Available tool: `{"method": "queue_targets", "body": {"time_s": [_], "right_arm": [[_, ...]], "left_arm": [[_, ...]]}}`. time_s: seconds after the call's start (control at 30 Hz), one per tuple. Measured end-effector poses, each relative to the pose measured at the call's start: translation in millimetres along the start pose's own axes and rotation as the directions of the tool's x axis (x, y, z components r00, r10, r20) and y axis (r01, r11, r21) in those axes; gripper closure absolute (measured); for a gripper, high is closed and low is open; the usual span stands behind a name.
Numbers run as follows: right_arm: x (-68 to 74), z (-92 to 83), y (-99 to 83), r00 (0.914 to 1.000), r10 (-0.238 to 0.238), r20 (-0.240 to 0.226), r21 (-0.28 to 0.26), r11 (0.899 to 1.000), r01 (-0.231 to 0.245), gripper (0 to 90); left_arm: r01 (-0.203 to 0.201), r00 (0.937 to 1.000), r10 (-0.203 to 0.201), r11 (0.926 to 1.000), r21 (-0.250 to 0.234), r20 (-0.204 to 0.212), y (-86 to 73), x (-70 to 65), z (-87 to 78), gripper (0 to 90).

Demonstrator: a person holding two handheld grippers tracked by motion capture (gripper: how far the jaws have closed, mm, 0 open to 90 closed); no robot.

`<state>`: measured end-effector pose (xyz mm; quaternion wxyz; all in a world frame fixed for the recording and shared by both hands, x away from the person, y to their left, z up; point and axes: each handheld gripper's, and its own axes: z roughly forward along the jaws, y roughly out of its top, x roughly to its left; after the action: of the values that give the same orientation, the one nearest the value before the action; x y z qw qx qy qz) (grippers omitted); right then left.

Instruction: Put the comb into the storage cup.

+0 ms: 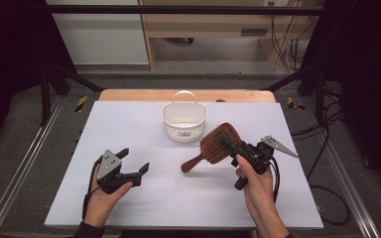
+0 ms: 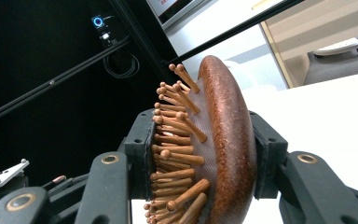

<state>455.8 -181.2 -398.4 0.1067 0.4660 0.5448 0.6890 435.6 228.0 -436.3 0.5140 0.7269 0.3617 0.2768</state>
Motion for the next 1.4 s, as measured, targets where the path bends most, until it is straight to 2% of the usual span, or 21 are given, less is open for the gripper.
{"method": "queue_targets", "body": {"time_s": [0.47, 0.63, 0.73, 0.93, 1.17, 1.23, 1.4], "right_arm": [[-2.0, -1.3, 1.5, 0.9998, -0.001, 0.019, -0.013, 1.000, 0.001, 52.2], [2.7, 1.0, 5.2, 0.9994, 0.000, 0.035, -0.029, 1.000, 0.001, 52.2], [8.0, 5.9, 9.0, 0.9997, -0.002, 0.022, -0.033, 0.999, 0.003, 52.2], [22.9, 23.0, 25.7, 0.9997, -0.016, 0.019, -0.061, 0.998, 0.017, 52.1], [37.5, 49.7, 50.9, 0.9997, -0.013, 0.021, -0.091, 0.996, 0.015, 52.0], [40.4, 58.8, 58.3, 0.9996, -0.011, 0.025, -0.098, 0.995, 0.013, 52.0], [44.5, 76.1, 70.5, 0.9997, 0.004, 0.024, -0.110, 0.994, -0.001, 52.0]], "left_arm": [[0.000, 1.0000, 0.000, 1.0000, 0.007, -0.002, -3.2, 0.7, 2.2, 10.7], [-0.013, 0.9999, 0.013, 0.9998, 0.014, -0.003, -5.3, -1.3, 3.1, 6.7], [-0.017, 0.9998, 0.017, 0.9998, 0.013, -0.003, -6.3, -1.5, 2.9, 5.2], [-0.010, 0.9999, 0.010, 0.9999, 0.008, -0.006, -8.3, -1.3, 2.8, 4.0], [-0.008, 0.9990, 0.008, 1.0000, 0.006, -0.043, -10.6, 0.7, 1.8, 3.7], [-0.018, 0.9986, 0.018, 0.9998, 0.005, -0.049, -10.6, 0.4, 1.8, 3.1], [-0.015, 0.9987, 0.016, 0.9999, 0.006, -0.049, -11.6, 1.6, 2.2, 3.0]]}}
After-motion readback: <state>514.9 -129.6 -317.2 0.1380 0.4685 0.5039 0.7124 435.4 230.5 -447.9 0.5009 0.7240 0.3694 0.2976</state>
